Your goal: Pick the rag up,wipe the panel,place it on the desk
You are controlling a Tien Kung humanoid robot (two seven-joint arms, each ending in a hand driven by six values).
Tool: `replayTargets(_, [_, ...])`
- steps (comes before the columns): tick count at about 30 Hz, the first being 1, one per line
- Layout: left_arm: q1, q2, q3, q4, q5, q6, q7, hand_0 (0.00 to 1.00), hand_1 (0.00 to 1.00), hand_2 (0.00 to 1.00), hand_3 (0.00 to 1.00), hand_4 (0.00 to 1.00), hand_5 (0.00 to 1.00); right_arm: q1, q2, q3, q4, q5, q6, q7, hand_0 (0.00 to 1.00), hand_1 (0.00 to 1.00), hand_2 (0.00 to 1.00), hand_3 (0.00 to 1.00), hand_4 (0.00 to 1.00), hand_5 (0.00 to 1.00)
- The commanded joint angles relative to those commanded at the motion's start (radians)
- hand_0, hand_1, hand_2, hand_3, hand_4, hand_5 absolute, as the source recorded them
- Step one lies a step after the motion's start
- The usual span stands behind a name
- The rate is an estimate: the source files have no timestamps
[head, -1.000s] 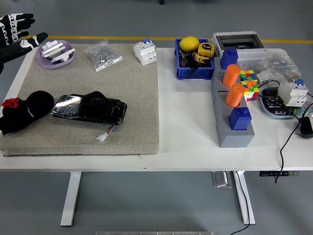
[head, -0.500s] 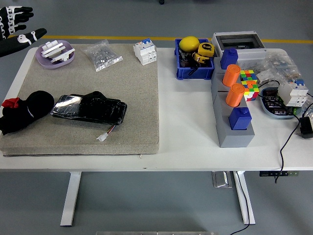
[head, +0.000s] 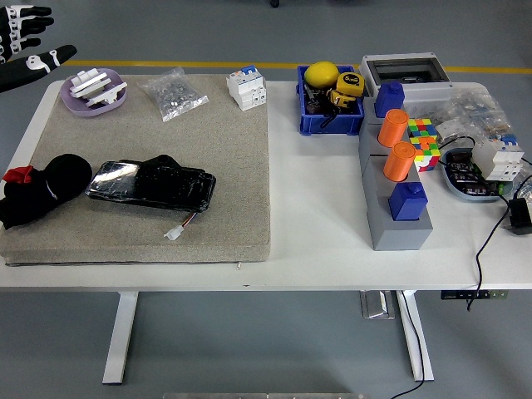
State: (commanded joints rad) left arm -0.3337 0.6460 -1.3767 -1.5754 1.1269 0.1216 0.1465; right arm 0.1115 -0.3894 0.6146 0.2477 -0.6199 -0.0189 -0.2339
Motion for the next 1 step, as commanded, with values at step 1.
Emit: replayTargets(1, [0.000,0.001,0.000,0.001,0.001,0.000,0.000,0.839,0.878,0.818,0.775,0.983,0.357,0.000,0.000,0.000,0.000,0.001,0.000,0.000,0.775,0.592,0.612,0.563,0.979,0.496])
